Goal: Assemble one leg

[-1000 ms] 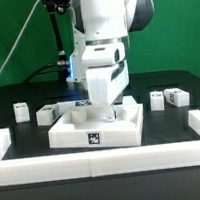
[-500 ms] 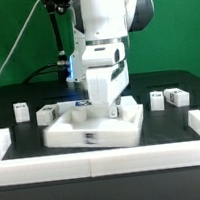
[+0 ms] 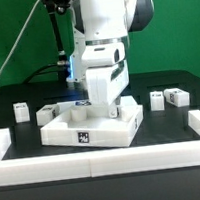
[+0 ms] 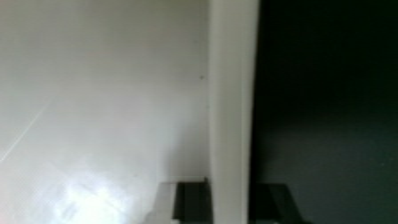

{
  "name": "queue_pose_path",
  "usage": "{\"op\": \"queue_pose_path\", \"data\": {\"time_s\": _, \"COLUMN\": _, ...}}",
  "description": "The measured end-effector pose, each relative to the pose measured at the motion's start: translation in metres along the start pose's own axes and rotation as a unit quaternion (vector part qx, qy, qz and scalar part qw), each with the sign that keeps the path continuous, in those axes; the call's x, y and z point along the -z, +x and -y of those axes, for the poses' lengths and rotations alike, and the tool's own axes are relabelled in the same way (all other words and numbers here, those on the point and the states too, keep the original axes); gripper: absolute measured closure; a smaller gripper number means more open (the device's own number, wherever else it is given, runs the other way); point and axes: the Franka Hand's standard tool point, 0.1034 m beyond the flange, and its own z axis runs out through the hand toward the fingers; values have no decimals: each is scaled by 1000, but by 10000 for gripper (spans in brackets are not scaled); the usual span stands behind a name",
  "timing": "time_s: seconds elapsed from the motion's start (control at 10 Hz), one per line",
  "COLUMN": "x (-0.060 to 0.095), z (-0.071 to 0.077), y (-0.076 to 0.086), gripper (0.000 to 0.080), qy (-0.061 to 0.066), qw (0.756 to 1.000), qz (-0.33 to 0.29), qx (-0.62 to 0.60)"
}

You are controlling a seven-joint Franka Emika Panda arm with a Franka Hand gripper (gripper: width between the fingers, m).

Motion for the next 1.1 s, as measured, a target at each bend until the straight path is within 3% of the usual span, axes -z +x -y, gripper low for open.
{"op": "queue_pose_path", "data": {"time_s": 0.4, "x": 0, "z": -5, "y": -5, "gripper": 740, "qy": 3, "qw": 997, "qz": 4, "qx": 81}}
{"op": "queue_pose_path", "data": {"time_s": 0.6, "x": 0, "z": -10, "y": 1, "gripper": 740, "qy": -3, "qw": 990, "qz": 4, "qx": 141}}
{"op": "queue_pose_path", "data": {"time_s": 1.1, "x": 0, "z": -8, "y": 6, "gripper": 740, "qy": -5, "qw": 989, "qz": 3, "qx": 149}}
